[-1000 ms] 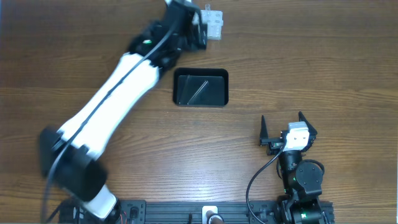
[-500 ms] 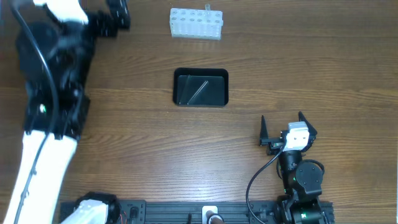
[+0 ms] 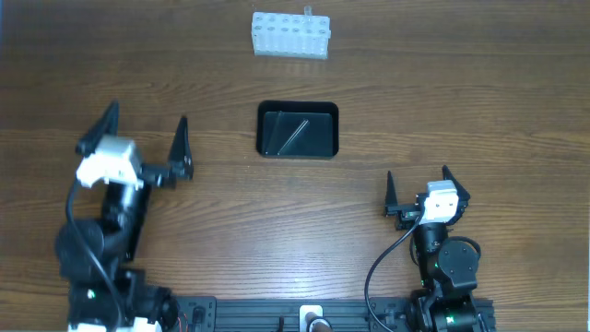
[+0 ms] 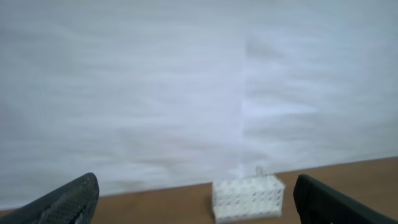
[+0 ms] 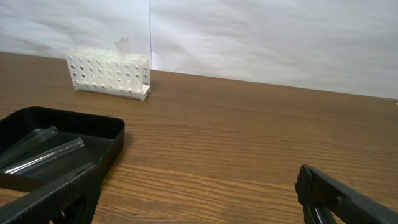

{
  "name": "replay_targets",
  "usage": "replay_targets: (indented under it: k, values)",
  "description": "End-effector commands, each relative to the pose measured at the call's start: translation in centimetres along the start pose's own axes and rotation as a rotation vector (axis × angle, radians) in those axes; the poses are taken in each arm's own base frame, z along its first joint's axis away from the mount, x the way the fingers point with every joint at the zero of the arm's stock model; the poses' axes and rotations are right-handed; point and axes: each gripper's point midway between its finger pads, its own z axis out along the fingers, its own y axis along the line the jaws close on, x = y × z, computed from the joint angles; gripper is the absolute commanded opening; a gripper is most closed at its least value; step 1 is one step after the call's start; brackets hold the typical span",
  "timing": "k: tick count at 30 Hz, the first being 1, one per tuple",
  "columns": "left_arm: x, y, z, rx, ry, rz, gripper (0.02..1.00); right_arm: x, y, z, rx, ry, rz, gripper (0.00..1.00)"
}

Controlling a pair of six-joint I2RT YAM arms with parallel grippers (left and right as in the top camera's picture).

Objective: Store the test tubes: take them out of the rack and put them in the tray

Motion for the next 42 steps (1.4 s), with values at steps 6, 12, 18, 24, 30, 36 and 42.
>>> replay_targets:
  k: [6, 12, 18, 24, 30, 36, 42]
  values:
    - [5.4, 1.8, -3.9, -0.080, -0.039, -0.128, 1.000, 0.3, -0.3, 0.0, 0.015, 0.007, -0.002, 0.991]
    - [8.4, 1.9, -4.4, -0.084, -0.011, -0.152, 1.000, 0.3, -0.3, 0.0, 0.015, 0.007, -0.002, 0.991]
    - [11.2, 1.6, -4.9, -0.075, 0.054, -0.162, 1.000, 0.3, -0.3, 0.0, 0.015, 0.007, -0.002, 0.991]
    - [13.7, 1.6, -5.1, -0.088, 0.152, -0.225, 1.000, 0.3, -0.3, 0.0, 0.015, 0.007, -0.002, 0.993]
    - [16.2, 1.6, -5.7, -0.112, 0.252, -0.303, 1.000, 0.3, -0.3, 0.0, 0.015, 0.007, -0.002, 0.991]
    - [16.2, 1.5, -5.7, -0.110, 0.251, -0.303, 1.000, 0.3, -0.3, 0.0, 0.015, 0.007, -0.002, 0.993]
    - [16.2, 1.5, -5.7, -0.110, 0.254, -0.303, 0.996, 0.3, -0.3, 0.0, 0.015, 0.007, -0.002, 0.991]
